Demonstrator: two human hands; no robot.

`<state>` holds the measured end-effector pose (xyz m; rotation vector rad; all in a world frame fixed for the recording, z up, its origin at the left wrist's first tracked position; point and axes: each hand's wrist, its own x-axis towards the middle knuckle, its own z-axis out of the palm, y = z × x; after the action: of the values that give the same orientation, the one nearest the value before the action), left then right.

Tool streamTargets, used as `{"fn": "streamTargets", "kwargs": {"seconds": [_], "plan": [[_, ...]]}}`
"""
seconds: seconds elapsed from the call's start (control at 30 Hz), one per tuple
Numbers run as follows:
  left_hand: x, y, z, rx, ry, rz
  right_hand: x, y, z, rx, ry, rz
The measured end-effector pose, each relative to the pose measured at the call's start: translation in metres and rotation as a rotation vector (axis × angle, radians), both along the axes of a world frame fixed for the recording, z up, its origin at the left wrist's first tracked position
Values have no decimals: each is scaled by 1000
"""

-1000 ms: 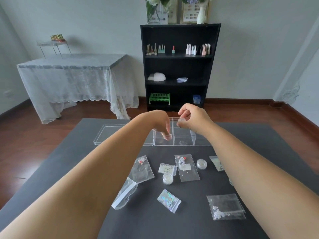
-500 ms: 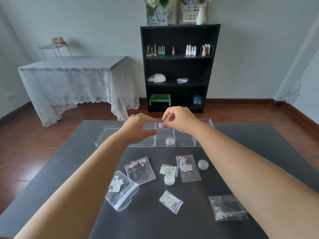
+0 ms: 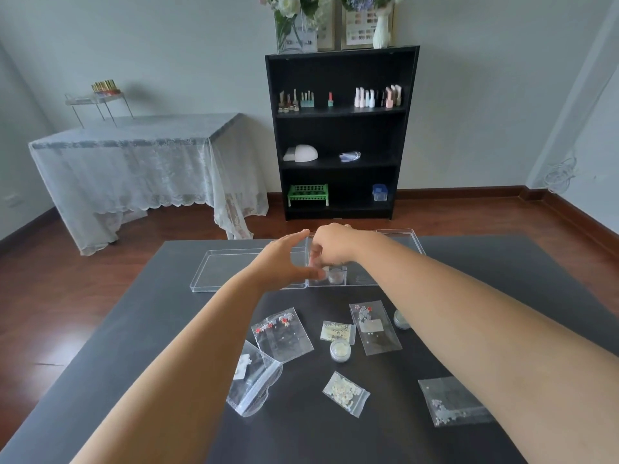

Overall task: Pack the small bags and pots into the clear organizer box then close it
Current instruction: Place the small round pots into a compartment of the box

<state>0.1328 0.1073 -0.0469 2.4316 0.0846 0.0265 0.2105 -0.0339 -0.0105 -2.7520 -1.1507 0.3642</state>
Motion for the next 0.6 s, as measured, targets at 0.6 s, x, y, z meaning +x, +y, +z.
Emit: {"fn": "streamTargets", "kwargs": {"seconds": [0.6], "plan": [[-97, -45, 6, 234, -148, -284, -49, -158, -7, 370, -10, -95]]}}
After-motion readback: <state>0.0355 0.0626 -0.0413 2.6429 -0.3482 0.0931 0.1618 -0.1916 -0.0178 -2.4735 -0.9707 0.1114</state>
